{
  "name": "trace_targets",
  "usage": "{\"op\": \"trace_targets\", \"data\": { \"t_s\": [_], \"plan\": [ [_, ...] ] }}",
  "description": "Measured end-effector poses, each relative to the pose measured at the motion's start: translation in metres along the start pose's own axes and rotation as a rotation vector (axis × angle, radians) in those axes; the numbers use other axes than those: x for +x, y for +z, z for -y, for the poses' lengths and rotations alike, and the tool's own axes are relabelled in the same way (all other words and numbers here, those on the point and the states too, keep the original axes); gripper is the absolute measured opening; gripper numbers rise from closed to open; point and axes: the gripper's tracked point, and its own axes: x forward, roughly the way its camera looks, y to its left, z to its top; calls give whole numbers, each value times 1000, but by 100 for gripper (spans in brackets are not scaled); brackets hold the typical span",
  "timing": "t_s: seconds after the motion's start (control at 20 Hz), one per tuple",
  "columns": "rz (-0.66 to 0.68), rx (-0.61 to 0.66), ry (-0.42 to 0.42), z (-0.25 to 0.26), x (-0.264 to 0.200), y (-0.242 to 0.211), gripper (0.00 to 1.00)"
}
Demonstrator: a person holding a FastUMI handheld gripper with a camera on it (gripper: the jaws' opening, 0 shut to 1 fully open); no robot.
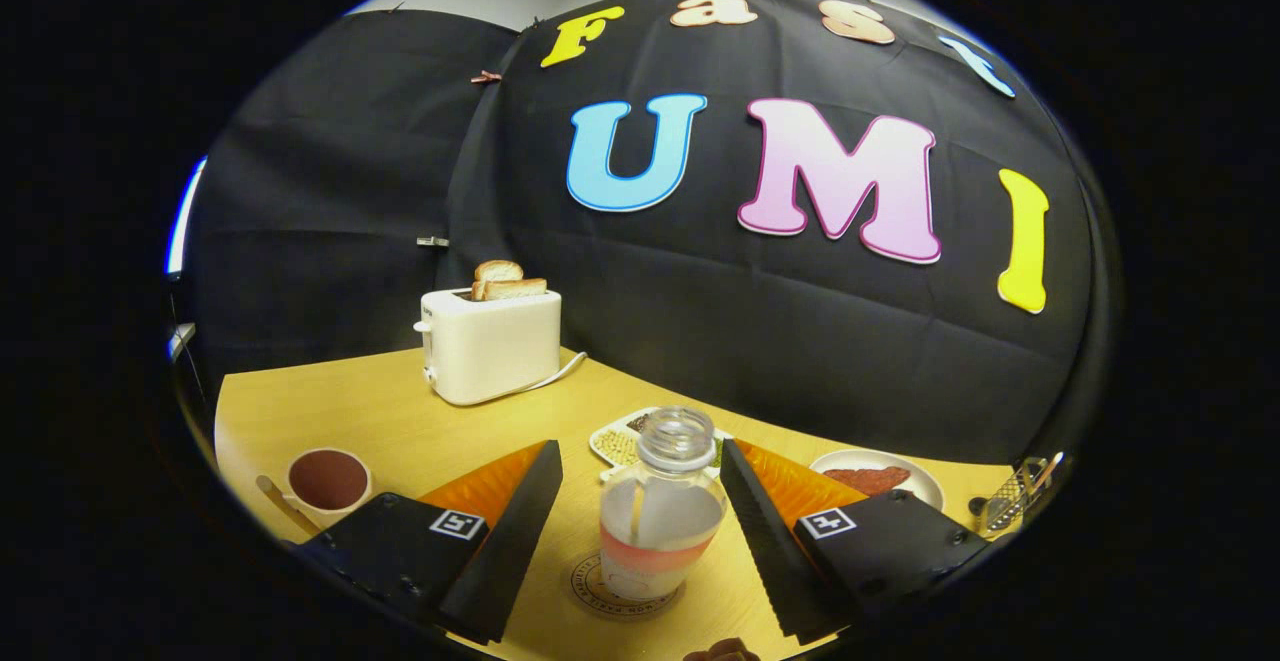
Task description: Take the bottle from table, then pour the juice into the cup, finally place the bottle on the coaster
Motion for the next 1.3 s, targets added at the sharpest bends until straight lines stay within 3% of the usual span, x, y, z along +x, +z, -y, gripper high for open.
{"op": "trace_targets", "data": {
  "t_s": [0.2, 0.35, 0.6, 1.0, 1.3],
  "plan": [
    [81, -44, -25, 8, -30, 39, 97],
    [46, -23, -62, 15, -48, 47, 97],
    [131, -39, -248, 51, -116, 110, 97],
    [28, 77, -473, 64, -231, 113, 97],
    [6, 107, -478, 30, -267, 105, 97]
  ]
}}
